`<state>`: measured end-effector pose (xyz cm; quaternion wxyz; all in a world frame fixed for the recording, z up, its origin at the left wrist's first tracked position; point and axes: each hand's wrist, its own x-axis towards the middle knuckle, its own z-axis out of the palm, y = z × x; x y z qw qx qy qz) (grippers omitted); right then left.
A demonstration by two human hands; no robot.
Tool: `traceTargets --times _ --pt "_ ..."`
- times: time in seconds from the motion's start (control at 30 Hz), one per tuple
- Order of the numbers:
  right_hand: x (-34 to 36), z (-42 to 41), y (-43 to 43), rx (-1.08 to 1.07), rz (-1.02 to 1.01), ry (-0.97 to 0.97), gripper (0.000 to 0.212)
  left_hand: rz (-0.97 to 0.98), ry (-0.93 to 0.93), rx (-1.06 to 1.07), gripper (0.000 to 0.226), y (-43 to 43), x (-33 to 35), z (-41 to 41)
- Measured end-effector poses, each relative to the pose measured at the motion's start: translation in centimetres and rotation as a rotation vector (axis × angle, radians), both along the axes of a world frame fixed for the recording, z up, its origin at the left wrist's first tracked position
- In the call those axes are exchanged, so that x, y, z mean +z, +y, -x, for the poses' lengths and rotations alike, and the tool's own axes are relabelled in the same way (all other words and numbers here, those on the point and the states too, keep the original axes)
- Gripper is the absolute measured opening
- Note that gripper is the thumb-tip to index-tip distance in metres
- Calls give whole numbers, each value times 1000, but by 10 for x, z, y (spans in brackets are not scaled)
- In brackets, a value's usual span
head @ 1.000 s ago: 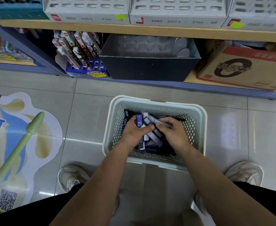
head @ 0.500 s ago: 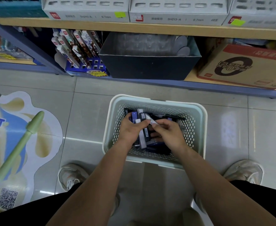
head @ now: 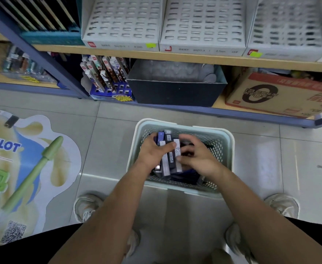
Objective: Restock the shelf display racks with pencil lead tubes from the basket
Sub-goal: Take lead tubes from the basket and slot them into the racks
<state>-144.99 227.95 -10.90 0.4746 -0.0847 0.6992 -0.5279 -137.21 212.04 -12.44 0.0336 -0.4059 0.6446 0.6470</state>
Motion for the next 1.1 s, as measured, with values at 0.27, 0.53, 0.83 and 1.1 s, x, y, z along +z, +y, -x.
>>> traceTargets --times 0.27,0.53,0.83,1.1 --pt "71 8 3 -97 75 120 30 67 121 -16 23 -5 79 -2" --pt "194 33 7 -167 153 448 20 189 261 -150 24 -19 209 1" --pt "287 103 -26 -128 101 781 14 257 371 -192 26 -58 290 24" --pt "245 177 -102 -220 64 975 20 270 313 -102 22 -92 247 40"
